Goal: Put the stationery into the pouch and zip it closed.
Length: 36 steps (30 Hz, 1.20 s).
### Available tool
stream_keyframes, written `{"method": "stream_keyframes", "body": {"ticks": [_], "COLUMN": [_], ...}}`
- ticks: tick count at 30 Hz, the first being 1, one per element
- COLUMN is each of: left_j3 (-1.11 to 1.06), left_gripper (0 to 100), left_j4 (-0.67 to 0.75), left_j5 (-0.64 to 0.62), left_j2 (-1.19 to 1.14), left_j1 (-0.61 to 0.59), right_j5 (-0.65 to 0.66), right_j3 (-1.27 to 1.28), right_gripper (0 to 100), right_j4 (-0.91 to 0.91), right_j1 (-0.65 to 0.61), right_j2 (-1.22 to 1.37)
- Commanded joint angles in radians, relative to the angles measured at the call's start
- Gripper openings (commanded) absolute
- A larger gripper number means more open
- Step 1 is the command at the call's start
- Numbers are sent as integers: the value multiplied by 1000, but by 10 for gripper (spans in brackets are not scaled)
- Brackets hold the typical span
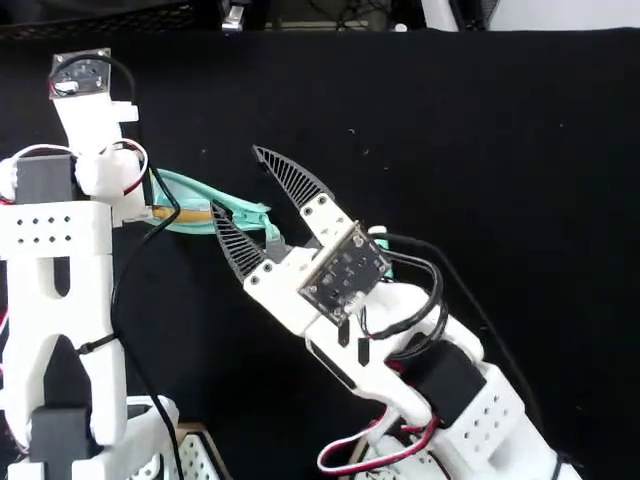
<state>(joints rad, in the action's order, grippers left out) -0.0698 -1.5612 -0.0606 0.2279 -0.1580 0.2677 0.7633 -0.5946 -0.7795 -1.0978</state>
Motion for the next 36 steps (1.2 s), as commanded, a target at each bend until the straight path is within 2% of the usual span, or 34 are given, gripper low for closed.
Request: {"method": "stream_keyframes", "body": {"ticks": [1, 3, 7, 10, 18, 21, 25, 30, 36], "left_j3": [-61, -61, -61, -61, -54, -54, -48, -25, 16], "left_gripper": [30, 30, 30, 30, 30, 30, 30, 30, 30], "left_j4": [-17, -17, -18, -17, -21, -21, -20, -11, -15], "left_j5": [5, 5, 5, 5, 5, 14, 44, 43, 41], "left_j2": [-15, -15, -15, -15, -6, -14, -5, -5, -5], "left_j1": [-2, -2, -2, -2, -4, -1, -4, -1, 5], "right_j5": [-25, -60, -120, -176, -178, -178, -184, -178, -186], "right_j3": [53, 110, 160, 170, 127, 140, 186, 263, 274], "right_gripper": [212, 212, 212, 212, 212, 212, 211, 128, 103], "right_j4": [69, 150, 238, 235, 100, 60, -41, -106, -95], "right_j1": [-5, 6, 118, 170, 227, 321, 543, 733, 749], "right_j2": [42, 87, 153, 160, -45, -145, -211, -105, 196]}}
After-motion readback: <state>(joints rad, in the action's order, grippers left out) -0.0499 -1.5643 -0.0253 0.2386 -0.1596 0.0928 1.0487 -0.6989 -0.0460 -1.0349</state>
